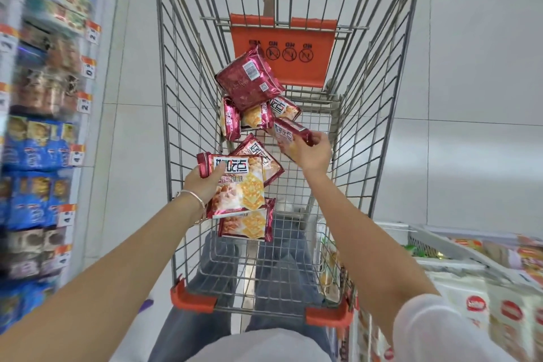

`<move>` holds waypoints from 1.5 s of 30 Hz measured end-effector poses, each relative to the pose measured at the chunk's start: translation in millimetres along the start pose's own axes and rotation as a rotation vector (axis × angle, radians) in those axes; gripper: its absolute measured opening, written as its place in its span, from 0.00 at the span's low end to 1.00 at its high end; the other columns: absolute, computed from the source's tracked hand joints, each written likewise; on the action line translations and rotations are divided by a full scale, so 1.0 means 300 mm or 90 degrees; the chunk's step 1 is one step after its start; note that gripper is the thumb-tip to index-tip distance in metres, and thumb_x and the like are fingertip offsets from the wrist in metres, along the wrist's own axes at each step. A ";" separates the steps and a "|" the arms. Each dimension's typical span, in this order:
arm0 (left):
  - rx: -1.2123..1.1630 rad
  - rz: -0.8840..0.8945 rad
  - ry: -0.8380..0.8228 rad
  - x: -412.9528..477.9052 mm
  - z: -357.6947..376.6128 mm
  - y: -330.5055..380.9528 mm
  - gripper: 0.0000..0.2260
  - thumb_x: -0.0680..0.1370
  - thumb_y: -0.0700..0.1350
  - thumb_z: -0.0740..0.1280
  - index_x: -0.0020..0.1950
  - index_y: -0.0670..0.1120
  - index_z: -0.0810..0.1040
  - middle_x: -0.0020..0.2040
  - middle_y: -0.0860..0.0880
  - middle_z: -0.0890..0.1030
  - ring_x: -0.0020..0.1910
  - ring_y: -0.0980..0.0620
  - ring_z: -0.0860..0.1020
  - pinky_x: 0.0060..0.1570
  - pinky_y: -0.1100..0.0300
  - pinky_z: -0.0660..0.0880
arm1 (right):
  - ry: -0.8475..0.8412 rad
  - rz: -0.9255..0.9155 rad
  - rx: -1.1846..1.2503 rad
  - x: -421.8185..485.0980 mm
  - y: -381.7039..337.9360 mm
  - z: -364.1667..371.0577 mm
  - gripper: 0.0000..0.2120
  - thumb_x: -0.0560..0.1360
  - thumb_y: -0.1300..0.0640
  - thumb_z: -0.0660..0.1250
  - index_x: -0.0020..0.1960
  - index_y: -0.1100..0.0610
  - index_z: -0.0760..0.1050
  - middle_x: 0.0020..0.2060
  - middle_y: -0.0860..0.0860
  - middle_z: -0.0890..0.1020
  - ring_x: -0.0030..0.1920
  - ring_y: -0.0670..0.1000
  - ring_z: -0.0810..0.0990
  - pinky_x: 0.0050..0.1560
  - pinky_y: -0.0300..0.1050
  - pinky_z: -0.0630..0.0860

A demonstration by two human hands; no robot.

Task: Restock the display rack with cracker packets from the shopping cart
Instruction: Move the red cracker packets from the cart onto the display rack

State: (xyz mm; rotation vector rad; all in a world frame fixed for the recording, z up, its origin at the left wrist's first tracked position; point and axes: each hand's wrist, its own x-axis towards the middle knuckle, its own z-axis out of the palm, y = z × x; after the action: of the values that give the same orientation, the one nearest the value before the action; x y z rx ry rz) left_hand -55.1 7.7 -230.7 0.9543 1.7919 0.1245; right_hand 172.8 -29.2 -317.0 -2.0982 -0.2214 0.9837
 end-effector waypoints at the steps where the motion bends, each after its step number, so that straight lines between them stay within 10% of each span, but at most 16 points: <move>1: 0.008 0.004 0.002 -0.006 -0.004 0.005 0.15 0.82 0.54 0.65 0.58 0.43 0.80 0.51 0.46 0.80 0.52 0.44 0.78 0.52 0.58 0.69 | -0.002 -0.047 -0.006 -0.024 -0.031 -0.029 0.10 0.75 0.53 0.73 0.52 0.52 0.74 0.40 0.39 0.79 0.40 0.36 0.78 0.34 0.26 0.71; 5: -0.006 -0.020 -0.002 -0.044 -0.019 0.044 0.24 0.81 0.61 0.61 0.63 0.42 0.77 0.56 0.46 0.79 0.57 0.44 0.77 0.60 0.54 0.71 | -0.045 -0.164 0.007 -0.080 -0.138 -0.120 0.08 0.80 0.46 0.67 0.50 0.51 0.78 0.33 0.42 0.78 0.27 0.38 0.73 0.28 0.34 0.70; 15: -0.068 -0.015 -0.036 -0.126 -0.075 0.133 0.45 0.71 0.76 0.59 0.74 0.42 0.69 0.70 0.45 0.74 0.68 0.43 0.73 0.71 0.43 0.66 | -0.099 0.010 0.037 -0.128 -0.276 -0.226 0.19 0.83 0.45 0.58 0.44 0.58 0.75 0.32 0.50 0.71 0.30 0.48 0.69 0.28 0.35 0.67; 19: -0.030 -0.042 -0.077 -0.185 -0.053 0.186 0.43 0.78 0.71 0.55 0.80 0.39 0.60 0.75 0.41 0.70 0.73 0.41 0.69 0.72 0.44 0.63 | -0.375 0.143 0.000 -0.163 -0.281 -0.223 0.30 0.77 0.36 0.63 0.66 0.58 0.76 0.58 0.55 0.83 0.57 0.58 0.82 0.62 0.54 0.77; 25: -0.105 -0.122 -0.261 -0.141 -0.036 0.174 0.56 0.56 0.87 0.53 0.70 0.49 0.75 0.61 0.41 0.83 0.61 0.41 0.81 0.56 0.41 0.80 | -0.529 0.170 0.027 -0.255 -0.257 -0.194 0.31 0.74 0.34 0.68 0.71 0.50 0.73 0.67 0.54 0.78 0.64 0.57 0.80 0.68 0.61 0.72; 34: 0.048 -0.026 -0.309 -0.043 -0.059 0.110 0.62 0.44 0.65 0.85 0.73 0.44 0.70 0.66 0.43 0.80 0.64 0.41 0.79 0.66 0.40 0.74 | -0.512 0.139 0.085 -0.402 -0.322 -0.239 0.12 0.80 0.54 0.62 0.60 0.59 0.73 0.51 0.56 0.84 0.48 0.56 0.84 0.49 0.51 0.80; 39: 0.021 0.033 -0.402 -0.182 -0.147 0.165 0.45 0.47 0.60 0.86 0.60 0.44 0.82 0.65 0.43 0.80 0.66 0.40 0.76 0.70 0.44 0.69 | -0.484 0.097 0.073 -0.555 -0.343 -0.324 0.12 0.76 0.66 0.60 0.58 0.61 0.67 0.56 0.60 0.77 0.56 0.59 0.77 0.70 0.60 0.71; 45: 0.054 0.120 -0.500 -0.493 -0.298 0.218 0.06 0.78 0.43 0.72 0.44 0.41 0.80 0.34 0.48 0.81 0.33 0.51 0.77 0.36 0.59 0.76 | -0.336 0.020 0.100 -0.855 -0.342 -0.432 0.12 0.79 0.55 0.66 0.59 0.62 0.74 0.51 0.56 0.82 0.53 0.55 0.79 0.64 0.50 0.75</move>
State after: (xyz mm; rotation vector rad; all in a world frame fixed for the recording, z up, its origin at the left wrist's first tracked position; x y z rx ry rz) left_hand -74.9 -14.1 -48.2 1.0433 0.9914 -0.1907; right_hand 106.3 -152.2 -45.7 -1.6722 -0.3611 1.5112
